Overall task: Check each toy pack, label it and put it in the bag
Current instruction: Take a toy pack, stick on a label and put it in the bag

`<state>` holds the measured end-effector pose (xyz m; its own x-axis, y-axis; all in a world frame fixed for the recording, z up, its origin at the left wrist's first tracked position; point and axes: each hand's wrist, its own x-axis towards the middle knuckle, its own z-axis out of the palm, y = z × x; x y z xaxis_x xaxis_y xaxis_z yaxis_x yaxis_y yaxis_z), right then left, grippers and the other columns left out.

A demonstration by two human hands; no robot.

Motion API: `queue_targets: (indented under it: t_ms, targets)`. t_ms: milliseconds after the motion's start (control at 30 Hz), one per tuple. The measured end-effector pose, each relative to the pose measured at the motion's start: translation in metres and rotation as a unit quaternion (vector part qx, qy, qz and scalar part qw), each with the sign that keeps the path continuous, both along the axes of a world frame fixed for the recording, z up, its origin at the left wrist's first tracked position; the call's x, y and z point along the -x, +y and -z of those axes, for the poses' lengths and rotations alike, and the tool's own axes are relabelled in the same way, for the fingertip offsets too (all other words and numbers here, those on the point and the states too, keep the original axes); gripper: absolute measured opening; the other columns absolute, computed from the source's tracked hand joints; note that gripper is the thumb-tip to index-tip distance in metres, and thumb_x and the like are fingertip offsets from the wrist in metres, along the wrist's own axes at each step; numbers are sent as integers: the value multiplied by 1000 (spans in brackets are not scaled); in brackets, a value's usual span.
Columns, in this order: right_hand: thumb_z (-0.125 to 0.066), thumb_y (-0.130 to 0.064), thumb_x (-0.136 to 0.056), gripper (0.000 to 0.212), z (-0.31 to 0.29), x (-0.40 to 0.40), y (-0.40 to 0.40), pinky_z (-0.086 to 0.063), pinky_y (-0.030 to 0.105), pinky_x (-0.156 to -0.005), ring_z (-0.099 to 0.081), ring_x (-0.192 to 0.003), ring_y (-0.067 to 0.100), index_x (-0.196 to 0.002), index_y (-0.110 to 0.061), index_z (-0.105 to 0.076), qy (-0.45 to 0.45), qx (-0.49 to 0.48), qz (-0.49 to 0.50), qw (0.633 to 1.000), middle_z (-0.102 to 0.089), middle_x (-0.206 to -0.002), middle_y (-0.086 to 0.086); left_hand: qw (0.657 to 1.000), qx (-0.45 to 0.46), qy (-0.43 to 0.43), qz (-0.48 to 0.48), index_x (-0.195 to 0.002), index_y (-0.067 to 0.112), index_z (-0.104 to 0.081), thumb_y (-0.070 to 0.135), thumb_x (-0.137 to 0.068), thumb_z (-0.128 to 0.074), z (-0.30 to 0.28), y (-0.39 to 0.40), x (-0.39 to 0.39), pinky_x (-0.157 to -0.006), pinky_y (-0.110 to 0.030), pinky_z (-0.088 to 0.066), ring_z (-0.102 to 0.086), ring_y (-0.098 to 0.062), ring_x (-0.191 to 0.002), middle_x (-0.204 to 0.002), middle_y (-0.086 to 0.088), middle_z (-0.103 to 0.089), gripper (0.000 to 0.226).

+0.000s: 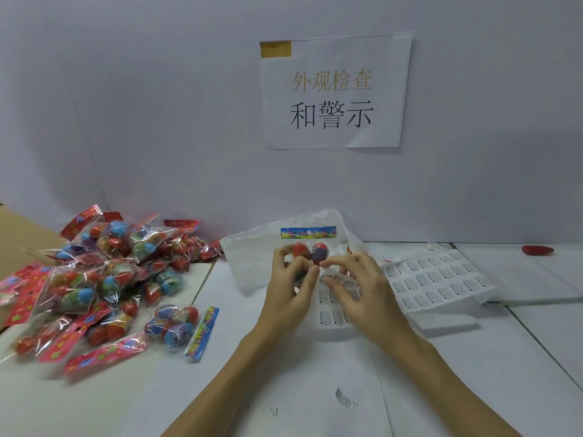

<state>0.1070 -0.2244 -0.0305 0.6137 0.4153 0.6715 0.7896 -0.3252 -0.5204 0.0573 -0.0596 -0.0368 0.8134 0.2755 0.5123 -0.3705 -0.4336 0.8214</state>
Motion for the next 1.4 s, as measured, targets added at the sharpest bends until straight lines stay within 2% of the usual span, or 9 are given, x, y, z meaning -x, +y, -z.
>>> queue_targets:
  t_ms: [133, 267, 433, 500, 633, 767, 933, 1133, 1400]
  targets:
    - [-71, -20, -97, 22, 0, 2, 0, -47, 11, -87, -60, -100, 2, -117, -29, -70, -1, 0, 3, 1000, -56, -105, -10, 998, -52, -35, -8, -95, 10, -67, 16, -104, -60, 2, 3, -1, -86, -21, -57, -56, -4, -117, -133, 4, -44, 12]
    - [-72, -18, -96, 17, -2, 4, 0, -46, 11, -88, -58, -101, 7, -113, -22, -70, -13, 9, 16, 1000, -59, -106, -7, 996, -70, -47, 3, -95, 18, -65, 20, -104, -58, 2, 1, 0, -85, -16, -55, -57, -4, -115, -131, 6, -44, 12]
    - [-73, -14, -96, 14, -4, 6, 0, -50, 26, -84, -56, -96, 15, -108, -18, -67, -20, 19, 24, 999, -56, -99, -11, 993, -103, -51, 7, -101, 9, -68, 18, -105, -56, 4, 3, 0, -87, -21, -56, -56, -3, -113, -131, 3, -43, 17]
    - [-71, -14, -97, 13, -4, 6, -1, -52, 32, -83, -56, -95, 17, -109, -17, -66, -20, 19, 19, 999, -58, -99, -9, 994, -96, -47, 7, -102, 8, -69, 21, -105, -55, 4, 3, 0, -88, -22, -57, -57, -4, -114, -132, 3, -43, 20]
    - [-69, -14, -99, 20, -5, 7, -1, -49, 22, -86, -57, -98, 14, -117, -22, -69, -20, 13, 10, 1000, -60, -103, -8, 995, -86, -57, 11, -104, 10, -71, 26, -104, -53, 3, 3, 0, -87, -22, -57, -60, -10, -112, -131, 4, -44, 24]
    - [-69, -12, -98, 9, -3, 6, -1, -55, 36, -80, -57, -93, 21, -106, -15, -67, -30, 15, 11, 999, -59, -97, -1, 995, -84, -53, 8, -102, 9, -71, 26, -104, -54, 5, 4, -2, -85, -26, -59, -61, -11, -110, -132, 4, -45, 24]
    - [-64, -21, -100, 16, -6, 9, 0, -55, 29, -82, -60, -98, 20, -115, -18, -68, -19, 12, 4, 1000, -61, -103, -1, 996, -78, -51, 9, -107, 11, -72, 24, -104, -54, 6, 5, -3, -87, -27, -60, -60, -8, -114, -133, 5, -44, 22]
    - [-69, -14, -98, 8, -5, 8, -1, -58, 38, -80, -60, -96, 23, -106, -13, -67, -31, 11, 9, 999, -60, -100, 2, 997, -68, -41, 12, -100, 21, -69, 28, -103, -54, 2, 2, 0, -85, -22, -59, -58, -3, -114, -131, 13, -45, 16]
    - [-73, -17, -95, 7, -7, 7, -2, -56, 30, -84, -61, -102, 18, -102, -18, -70, -24, -1, 7, 1000, -55, -105, -3, 998, -56, -29, -15, -91, 16, -69, 17, -104, -60, 4, 4, -2, -82, -20, -58, -58, -1, -113, -127, 11, -47, 16]
